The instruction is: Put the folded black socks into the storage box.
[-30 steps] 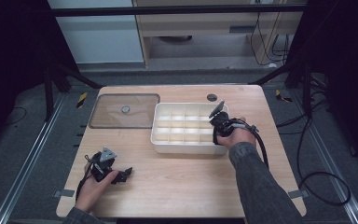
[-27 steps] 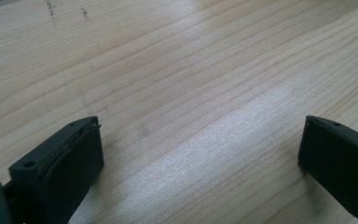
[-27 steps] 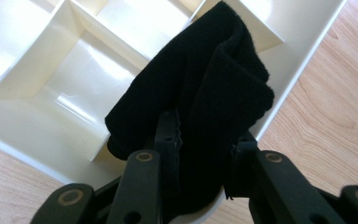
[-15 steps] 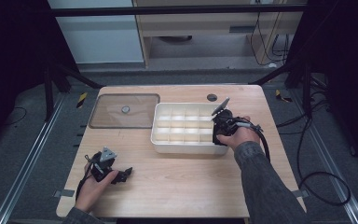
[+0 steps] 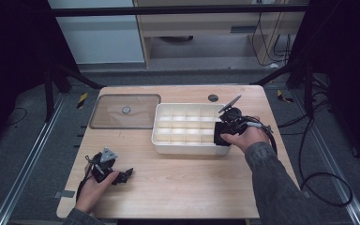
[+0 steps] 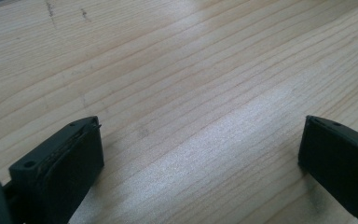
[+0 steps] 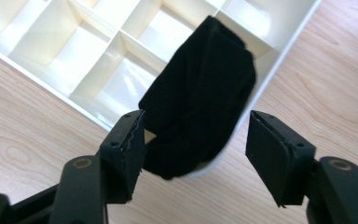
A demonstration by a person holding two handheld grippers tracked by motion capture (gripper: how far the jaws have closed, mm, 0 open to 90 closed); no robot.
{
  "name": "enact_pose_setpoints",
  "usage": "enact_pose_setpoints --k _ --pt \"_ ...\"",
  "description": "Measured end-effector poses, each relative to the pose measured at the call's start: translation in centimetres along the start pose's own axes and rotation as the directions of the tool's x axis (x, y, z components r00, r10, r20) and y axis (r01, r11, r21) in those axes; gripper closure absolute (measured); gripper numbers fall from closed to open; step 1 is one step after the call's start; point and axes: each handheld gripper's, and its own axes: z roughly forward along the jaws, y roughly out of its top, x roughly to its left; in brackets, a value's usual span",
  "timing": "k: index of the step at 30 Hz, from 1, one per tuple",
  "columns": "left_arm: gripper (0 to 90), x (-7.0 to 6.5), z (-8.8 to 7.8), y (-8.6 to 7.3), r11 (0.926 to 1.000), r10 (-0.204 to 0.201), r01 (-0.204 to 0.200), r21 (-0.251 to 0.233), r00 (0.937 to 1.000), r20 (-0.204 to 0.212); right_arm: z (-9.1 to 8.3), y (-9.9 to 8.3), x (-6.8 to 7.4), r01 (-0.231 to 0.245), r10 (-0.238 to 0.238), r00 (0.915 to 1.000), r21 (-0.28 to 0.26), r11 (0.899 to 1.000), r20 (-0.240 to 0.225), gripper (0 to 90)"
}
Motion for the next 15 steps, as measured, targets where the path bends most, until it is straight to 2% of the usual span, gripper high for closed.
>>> enact_pose_setpoints --k 6,8,11,13,15 --pt "0.0 0.0 0.0 0.0 1.0000 0.000 0.000 0.000 1.0000 0.000 -2.3 0.0 -1.2 -0.029 0.027 0.9993 -0.048 0.998 -0.027 30.9" --pt "0.0 0.0 0.0 0.0 1.0000 0.000 0.000 0.001 1.0000 0.000 -3.0 0.2 -1.8 -0.032 0.030 0.9993 -0.081 0.996 -0.020 28.0" --pt "0.0 0.0 0.0 0.0 1.0000 0.000 0.000 0.001 1.0000 0.000 -4.2 0.6 -2.8 -0.049 0.046 0.9982 -0.095 0.994 -0.037 21.0" --pt "0.0 0.0 0.0 0.0 1.0000 0.001 -0.001 0.003 1.0000 0.001 -5.0 1.0 -3.4 -0.062 0.057 0.9974 -0.109 0.992 -0.044 22.6" --pt "0.0 0.0 0.0 0.0 1.0000 0.000 0.000 0.003 1.0000 0.001 -5.7 1.4 -3.9 -0.065 0.062 0.9976 -0.108 0.992 -0.032 29.4"
